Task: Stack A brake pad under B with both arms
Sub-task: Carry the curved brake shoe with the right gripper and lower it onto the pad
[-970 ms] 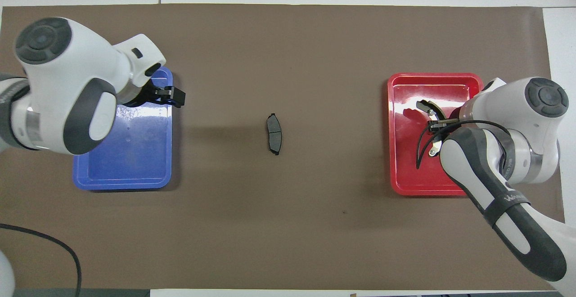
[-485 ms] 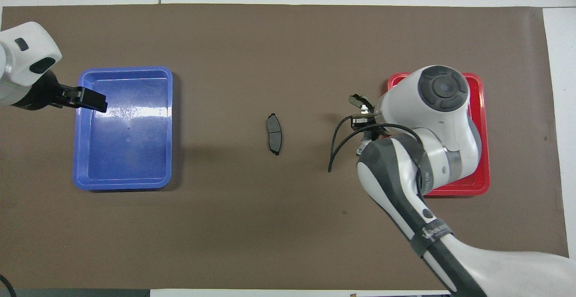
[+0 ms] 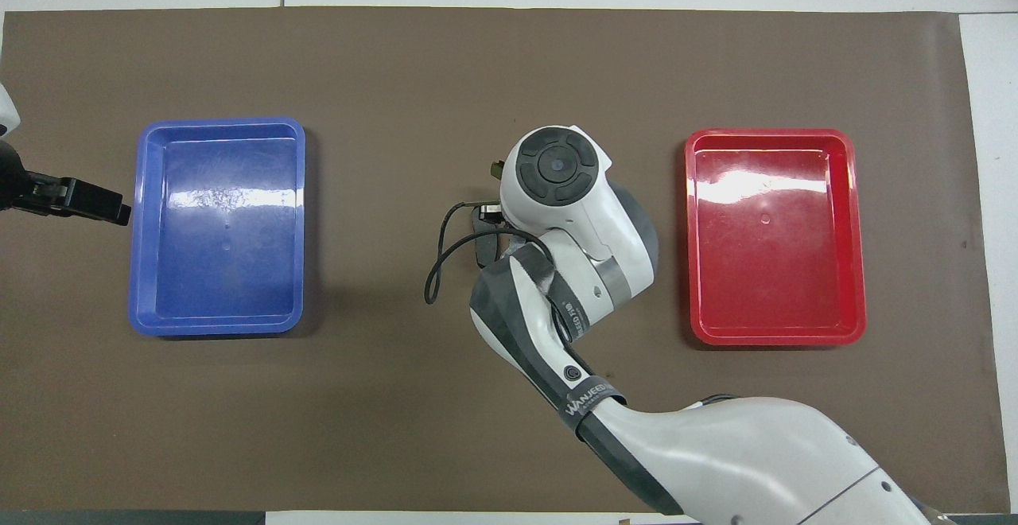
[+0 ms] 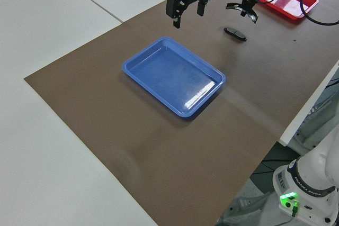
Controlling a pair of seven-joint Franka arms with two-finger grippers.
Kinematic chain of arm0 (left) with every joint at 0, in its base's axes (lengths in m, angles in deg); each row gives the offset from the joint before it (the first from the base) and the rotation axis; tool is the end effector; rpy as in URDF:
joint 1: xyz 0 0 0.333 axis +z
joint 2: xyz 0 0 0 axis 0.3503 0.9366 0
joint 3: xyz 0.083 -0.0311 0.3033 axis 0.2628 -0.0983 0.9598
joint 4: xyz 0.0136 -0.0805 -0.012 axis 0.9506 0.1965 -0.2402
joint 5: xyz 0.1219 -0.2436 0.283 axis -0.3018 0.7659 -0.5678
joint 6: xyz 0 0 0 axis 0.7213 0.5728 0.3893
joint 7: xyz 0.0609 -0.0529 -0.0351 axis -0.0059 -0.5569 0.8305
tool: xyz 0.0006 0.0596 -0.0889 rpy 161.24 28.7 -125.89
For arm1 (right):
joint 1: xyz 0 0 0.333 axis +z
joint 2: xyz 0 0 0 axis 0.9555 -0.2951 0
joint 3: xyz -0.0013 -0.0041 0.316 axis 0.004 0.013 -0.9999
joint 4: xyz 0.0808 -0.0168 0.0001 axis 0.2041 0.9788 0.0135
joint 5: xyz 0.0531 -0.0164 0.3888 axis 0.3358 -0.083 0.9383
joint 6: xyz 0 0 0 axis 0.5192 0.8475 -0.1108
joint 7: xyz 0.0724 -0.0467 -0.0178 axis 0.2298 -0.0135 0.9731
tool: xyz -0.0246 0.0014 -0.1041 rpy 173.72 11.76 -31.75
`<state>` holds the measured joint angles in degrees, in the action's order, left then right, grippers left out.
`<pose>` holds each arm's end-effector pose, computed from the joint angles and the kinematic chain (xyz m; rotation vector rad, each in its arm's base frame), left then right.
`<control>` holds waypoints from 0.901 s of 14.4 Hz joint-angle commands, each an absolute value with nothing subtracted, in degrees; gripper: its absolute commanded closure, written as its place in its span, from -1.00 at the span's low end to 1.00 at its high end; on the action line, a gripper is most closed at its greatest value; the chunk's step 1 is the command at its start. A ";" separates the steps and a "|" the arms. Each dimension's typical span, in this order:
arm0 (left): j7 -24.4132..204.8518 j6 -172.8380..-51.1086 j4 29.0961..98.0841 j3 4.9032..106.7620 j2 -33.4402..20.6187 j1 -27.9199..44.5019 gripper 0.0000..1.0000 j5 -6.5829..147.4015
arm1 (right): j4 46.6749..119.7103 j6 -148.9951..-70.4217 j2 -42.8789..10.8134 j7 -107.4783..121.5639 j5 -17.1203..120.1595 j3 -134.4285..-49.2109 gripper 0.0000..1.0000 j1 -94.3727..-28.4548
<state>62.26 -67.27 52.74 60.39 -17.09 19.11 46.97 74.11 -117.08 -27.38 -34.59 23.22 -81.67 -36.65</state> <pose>0.5500 -0.0019 0.5685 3.0836 -0.3301 -0.1013 0.5668 0.3783 0.3506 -3.0965 0.0323 -0.0733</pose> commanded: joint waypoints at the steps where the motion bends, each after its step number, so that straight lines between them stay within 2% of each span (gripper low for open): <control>1: 61.24 -65.17 52.21 59.91 -17.97 20.07 -0.97 46.86 | 71.46 -118.23 -29.78 -35.23 23.83 -81.28 1.00 -35.66; 4: 61.42 -65.17 52.13 59.74 -17.88 19.46 -0.97 46.33 | 72.16 -120.60 -31.62 -34.44 23.22 -81.28 1.00 -33.99; 13: 61.94 -65.79 52.30 59.48 -18.49 19.80 -0.98 46.42 | 74.18 -123.41 -32.07 -32.95 23.30 -81.28 1.00 -33.82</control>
